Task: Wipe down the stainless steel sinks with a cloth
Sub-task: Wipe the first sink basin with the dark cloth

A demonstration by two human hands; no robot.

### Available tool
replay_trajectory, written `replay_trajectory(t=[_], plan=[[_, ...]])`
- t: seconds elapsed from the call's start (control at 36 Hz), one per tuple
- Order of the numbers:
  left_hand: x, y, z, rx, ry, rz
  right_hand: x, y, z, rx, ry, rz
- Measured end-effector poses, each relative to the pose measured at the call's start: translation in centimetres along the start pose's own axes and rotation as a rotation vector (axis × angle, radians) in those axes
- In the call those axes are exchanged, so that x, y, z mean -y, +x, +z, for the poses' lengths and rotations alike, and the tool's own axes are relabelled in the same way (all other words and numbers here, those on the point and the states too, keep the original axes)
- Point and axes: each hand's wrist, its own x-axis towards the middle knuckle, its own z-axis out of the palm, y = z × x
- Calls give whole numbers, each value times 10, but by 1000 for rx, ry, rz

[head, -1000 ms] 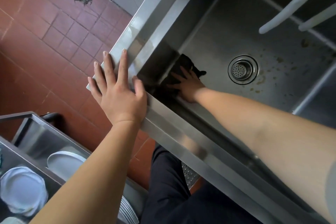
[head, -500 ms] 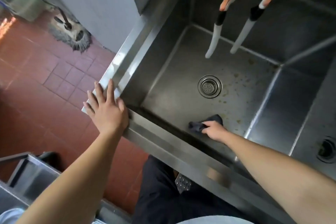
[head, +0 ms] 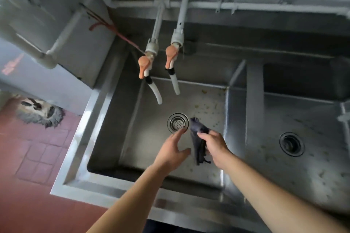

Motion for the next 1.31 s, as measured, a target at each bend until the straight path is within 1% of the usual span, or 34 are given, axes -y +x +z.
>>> replay_trajectory(t=[0.08,0.14,0.22,0.28,0.31,0.39,0.44,0.5,0.56,0.64,0.67,0.72,0.78,0.81,0.86,0.92,0.94,1.0,1.11,1.17,1.19,1.25,1.31], plan=[[-25,17,17,12,-257,42,12,-4,3,-49,42,-13],[-31,28,19,4,-357,59,22,-5,5,-52,79,-5],[-27,42,15,-37,-425,49,33,-9,8,51,69,68],[-18,53,10,-37,-514,-23,37,-11,8,118,26,51],[-12,58,7,-37,-536,-68,38,-10,8,118,-14,17],[7,76,0,-38,-573,-259,37,0,3,4,-177,-93],[20,88,-1,-57,-636,-388,34,11,-3,-43,-320,-113],[32,101,0,-94,-631,-484,35,17,-10,-73,-486,-135],[47,115,2,-127,-520,-508,37,24,-18,-121,-680,-223],[63,136,4,-111,-307,-432,44,38,-35,-212,-1100,-406],[66,142,3,-100,-240,-400,48,43,-42,-251,-1203,-468],[70,157,-2,-98,-75,-353,58,51,-57,-348,-1328,-565],[71,175,-9,-143,104,-302,69,63,-73,-437,-1407,-601],[71,183,-12,-179,196,-260,74,69,-80,-464,-1437,-589],[68,200,-16,-215,377,-120,79,83,-93,-491,-1494,-536],[63,218,-12,-189,531,16,78,96,-101,-491,-1534,-496],[61,228,-9,-170,572,49,75,101,-103,-487,-1540,-486],[60,248,2,-115,581,59,68,109,-104,-499,-1568,-484],[68,280,26,12,515,-17,63,116,-105,-575,-1545,-559],[75,284,42,61,577,4,62,116,-106,-596,-1479,-623],[79,284,50,61,610,9,61,116,-107,-613,-1457,-642],[84,277,63,42,650,4,60,117,-106,-634,-1461,-645],[89,262,76,84,708,60,61,116,-105,-632,-1477,-635]])
